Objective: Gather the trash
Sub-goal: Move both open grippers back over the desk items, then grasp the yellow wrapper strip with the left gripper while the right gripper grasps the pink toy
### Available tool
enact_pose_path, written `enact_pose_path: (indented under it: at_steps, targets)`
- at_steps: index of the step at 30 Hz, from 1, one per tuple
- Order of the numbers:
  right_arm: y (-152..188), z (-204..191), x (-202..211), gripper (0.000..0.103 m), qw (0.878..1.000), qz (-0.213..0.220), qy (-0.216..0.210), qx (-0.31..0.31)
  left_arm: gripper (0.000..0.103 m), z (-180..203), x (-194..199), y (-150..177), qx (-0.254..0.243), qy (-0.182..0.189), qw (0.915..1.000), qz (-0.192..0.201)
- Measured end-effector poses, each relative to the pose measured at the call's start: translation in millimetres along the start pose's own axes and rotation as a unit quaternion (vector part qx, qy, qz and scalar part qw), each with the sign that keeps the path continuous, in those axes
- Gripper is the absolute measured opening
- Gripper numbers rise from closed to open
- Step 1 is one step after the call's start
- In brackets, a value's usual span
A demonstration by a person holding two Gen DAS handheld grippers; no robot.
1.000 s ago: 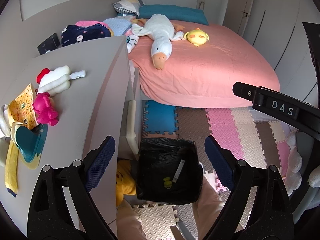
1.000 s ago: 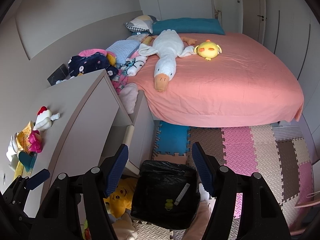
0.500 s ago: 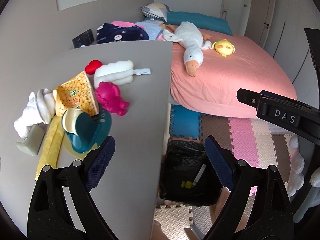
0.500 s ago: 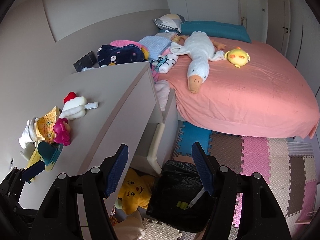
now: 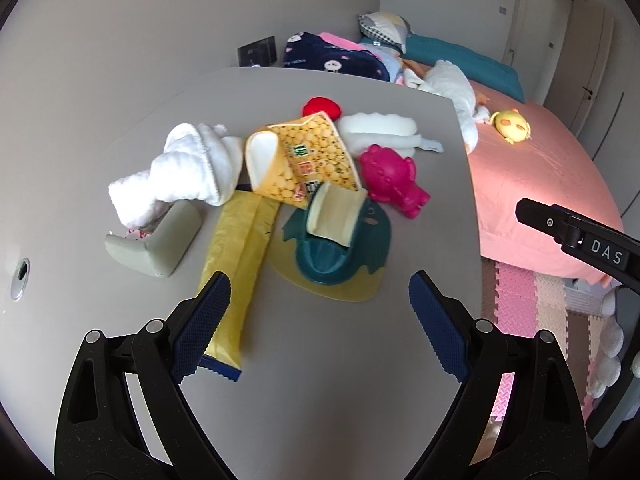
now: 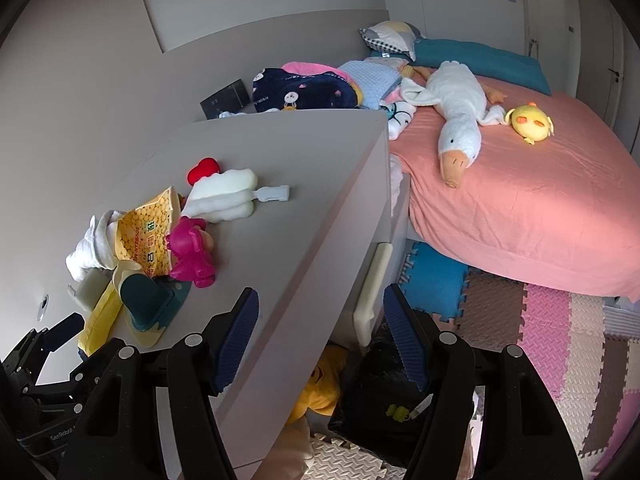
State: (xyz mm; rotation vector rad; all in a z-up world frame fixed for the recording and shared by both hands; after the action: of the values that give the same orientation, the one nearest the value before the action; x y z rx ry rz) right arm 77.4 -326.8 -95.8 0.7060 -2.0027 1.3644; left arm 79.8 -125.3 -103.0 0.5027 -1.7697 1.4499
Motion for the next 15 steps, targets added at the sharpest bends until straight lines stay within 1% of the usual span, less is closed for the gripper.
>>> enact_pose_path:
  at_steps: [3,4,7,11,13,15]
  targets:
    - [-3,-17,-6,0.067,1.0,-0.003,-0.018,0.007,0.081,-20,-4,2,0.014,-0.012,0.9998,-0.002]
    - [-4,-22,-8,0.067,1.0,-0.005,-0.024,0.01,0.077,-25,-6,3,0.018,-0.013,0.9997,-0.004]
    - [-6,-37,-14,0.067,0.999,-0.009,-0.038,0.018,0.071,-40,-14,6,0.035,-0.018,0.9991,-0.012]
    - [-7,-53,-25,0.067,0.998,-0.017,-0.046,0.027,0.057,-52,-28,8,0.043,-0.015,0.9986,-0.027]
    - [-10,-59,-31,0.067,0.998,-0.021,-0.051,0.03,0.056,-56,-34,8,0.044,-0.015,0.9984,-0.032]
    - [-11,-65,-36,0.067,0.998,-0.021,-0.053,0.035,0.056,-57,-36,5,0.037,-0.021,0.9987,-0.029]
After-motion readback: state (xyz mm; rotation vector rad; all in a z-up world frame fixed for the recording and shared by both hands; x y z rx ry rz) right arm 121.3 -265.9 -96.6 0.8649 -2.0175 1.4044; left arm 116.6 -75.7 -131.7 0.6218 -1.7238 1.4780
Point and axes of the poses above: each gripper's, at about its wrist camera, not at the fingertips, and x roughly against the way its jaws point, z to its right, y to its underside, the point moved 9 cm from there along -x, roughly the way its jaws point, and after that the axes turned 6 degrees about -x, right-handed, at the moved point
